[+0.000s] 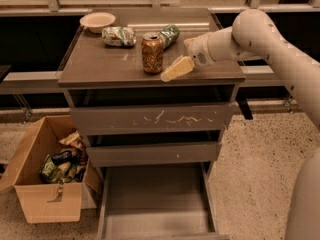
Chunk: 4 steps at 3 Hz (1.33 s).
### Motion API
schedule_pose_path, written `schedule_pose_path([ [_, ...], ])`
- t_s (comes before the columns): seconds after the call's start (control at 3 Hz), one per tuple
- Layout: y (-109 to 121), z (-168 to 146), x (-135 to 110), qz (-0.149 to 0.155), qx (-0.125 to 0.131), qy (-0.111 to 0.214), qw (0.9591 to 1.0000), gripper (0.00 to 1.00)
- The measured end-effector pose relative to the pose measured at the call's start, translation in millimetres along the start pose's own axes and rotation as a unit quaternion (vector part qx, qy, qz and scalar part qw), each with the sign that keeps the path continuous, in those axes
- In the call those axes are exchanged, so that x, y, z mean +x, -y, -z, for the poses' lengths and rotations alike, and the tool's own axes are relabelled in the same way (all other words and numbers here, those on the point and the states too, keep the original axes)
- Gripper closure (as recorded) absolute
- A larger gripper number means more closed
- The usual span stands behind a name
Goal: Place orange can into bottom drawer
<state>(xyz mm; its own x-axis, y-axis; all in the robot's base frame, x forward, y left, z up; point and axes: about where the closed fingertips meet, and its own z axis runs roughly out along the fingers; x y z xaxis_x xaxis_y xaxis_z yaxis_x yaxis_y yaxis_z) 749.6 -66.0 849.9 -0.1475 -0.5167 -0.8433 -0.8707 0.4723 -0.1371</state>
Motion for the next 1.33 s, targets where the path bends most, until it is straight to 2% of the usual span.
schedule_pose_path([
  [0.33,-7,-21,-25,-0.009,-0.006,0.045,0.9989,0.0],
  [0.67,-12,-33,-35,-0.021,-0.012,0.065,0.9976,0.0],
  [1.0,-6,-25,-41,-0.029,-0.001,0.076,0.9966,0.0],
  [1.33,2,-7,-54,-0.022,0.013,0.08,0.9965,0.0],
])
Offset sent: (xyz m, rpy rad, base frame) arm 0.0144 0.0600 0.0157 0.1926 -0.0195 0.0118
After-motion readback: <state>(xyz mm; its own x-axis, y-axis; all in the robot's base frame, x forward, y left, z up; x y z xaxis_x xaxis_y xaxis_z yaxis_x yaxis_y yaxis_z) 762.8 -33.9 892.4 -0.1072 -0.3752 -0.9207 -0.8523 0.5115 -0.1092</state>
